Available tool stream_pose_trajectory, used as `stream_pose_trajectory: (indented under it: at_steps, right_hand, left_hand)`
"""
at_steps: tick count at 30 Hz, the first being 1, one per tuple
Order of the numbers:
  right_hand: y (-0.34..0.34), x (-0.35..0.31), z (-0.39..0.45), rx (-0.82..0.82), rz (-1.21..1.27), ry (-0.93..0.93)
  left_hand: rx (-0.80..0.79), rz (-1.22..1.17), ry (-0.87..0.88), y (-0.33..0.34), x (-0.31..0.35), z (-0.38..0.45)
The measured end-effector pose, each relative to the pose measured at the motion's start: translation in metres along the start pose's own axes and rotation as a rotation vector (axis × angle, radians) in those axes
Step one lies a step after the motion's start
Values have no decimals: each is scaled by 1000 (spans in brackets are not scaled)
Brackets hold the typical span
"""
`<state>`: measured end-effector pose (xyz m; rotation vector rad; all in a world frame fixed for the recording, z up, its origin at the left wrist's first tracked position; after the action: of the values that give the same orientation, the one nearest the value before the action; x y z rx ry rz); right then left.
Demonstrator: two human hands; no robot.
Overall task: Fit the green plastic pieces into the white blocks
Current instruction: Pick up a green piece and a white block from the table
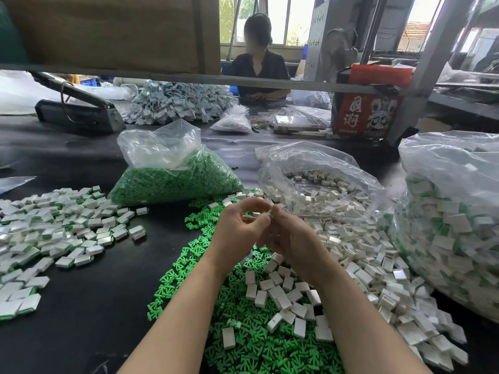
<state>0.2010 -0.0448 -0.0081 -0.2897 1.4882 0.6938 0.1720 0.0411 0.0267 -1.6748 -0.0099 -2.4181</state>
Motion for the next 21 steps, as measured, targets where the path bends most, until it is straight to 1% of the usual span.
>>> stream_pose_trajectory:
  at_steps: [5,10,13,16,21]
  right_hand:
    - [3,-4,-1,-11,-28,-46]
    - [0,-7,-2,21,-19,-81]
    - [-1,-7,-2,9,-38,-97]
    - [-5,-6,-1,46,-53,-109]
    - [-6,-7,-2,66,-61,-120]
  left_hand:
    - [56,-48,-69,-1,-5,2]
    - [64,-203,-151,4,-18,3]
    - [63,-266,-169,5,-22,3]
    - [57,-299,-172,7,-21,3]
    - [43,-288,-165,9,-22,4]
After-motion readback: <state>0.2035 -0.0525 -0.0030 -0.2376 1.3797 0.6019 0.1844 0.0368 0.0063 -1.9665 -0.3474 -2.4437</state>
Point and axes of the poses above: each hand's wrist, its own z-axis towards the middle knuckle, its own y-axis out of the palm, x = y × z, the point moved 10 cm from there along z, towards the middle knuckle, and after that the axes turned 4 degrees about z, right-handed, at the moved point
